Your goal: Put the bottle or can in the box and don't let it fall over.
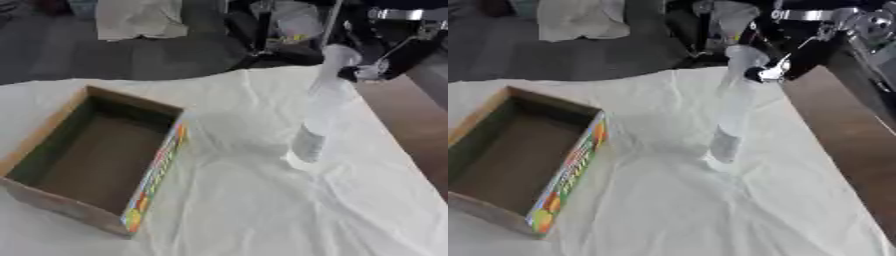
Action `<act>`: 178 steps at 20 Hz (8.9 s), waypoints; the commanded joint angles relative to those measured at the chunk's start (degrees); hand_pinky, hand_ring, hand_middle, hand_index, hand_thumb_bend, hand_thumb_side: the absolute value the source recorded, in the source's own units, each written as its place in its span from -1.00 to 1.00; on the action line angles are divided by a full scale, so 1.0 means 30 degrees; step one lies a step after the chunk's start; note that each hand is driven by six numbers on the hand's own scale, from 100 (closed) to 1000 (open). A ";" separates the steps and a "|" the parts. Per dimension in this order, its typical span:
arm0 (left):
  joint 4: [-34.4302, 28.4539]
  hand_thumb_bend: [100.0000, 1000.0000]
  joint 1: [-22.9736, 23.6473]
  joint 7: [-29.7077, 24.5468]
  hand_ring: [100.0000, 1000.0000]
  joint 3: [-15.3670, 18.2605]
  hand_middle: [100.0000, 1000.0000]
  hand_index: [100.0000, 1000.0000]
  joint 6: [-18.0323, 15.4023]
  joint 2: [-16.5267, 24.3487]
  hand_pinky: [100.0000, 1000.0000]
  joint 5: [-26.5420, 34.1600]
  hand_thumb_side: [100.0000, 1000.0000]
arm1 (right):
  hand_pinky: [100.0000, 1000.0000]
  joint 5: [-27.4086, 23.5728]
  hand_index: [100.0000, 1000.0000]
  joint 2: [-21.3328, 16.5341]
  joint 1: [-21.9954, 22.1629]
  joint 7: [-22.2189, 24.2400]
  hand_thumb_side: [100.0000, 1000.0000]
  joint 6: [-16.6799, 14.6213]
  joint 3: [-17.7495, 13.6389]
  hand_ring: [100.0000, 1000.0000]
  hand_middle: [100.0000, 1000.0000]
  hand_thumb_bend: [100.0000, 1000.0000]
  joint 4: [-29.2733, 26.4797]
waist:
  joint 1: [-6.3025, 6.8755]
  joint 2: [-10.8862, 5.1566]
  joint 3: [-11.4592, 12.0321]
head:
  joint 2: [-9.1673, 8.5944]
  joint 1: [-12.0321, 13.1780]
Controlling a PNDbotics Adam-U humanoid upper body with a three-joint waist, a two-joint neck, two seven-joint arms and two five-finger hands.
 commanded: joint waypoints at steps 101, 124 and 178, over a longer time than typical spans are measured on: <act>-0.0282 -0.35 -0.0469 -0.0554 0.61 0.0035 0.61 0.55 0.0725 0.0706 0.35 0.0071 0.57 | -0.12 -0.0689 -0.22 0.3102 -0.6647 0.1721 -1.00 0.1813 0.0727 -0.56 -0.42 -1.00 0.0680 | -0.0827 -0.1220 -0.0485 | 0.1086 0.0284; -0.0282 -0.35 -0.0624 -0.0694 0.61 -0.0064 0.62 0.55 0.0869 0.1115 0.34 0.0032 0.56 | -0.11 -0.0657 -0.22 0.5617 -0.9945 0.2066 -1.00 0.1998 0.0700 -0.56 -0.43 -1.00 0.2353 | -0.1505 -0.1728 -0.0575 | 0.1875 0.0430; -0.0282 -0.36 -0.2008 -0.1250 0.58 -0.0620 0.60 0.54 0.1331 0.0655 0.33 0.0379 0.58 | -0.18 0.1970 -0.24 1.1334 -1.2301 0.2074 -1.00 0.2684 0.1805 -0.58 -0.44 -1.00 0.5993 | -0.2086 -0.0974 0.0952 | 0.1344 -0.0293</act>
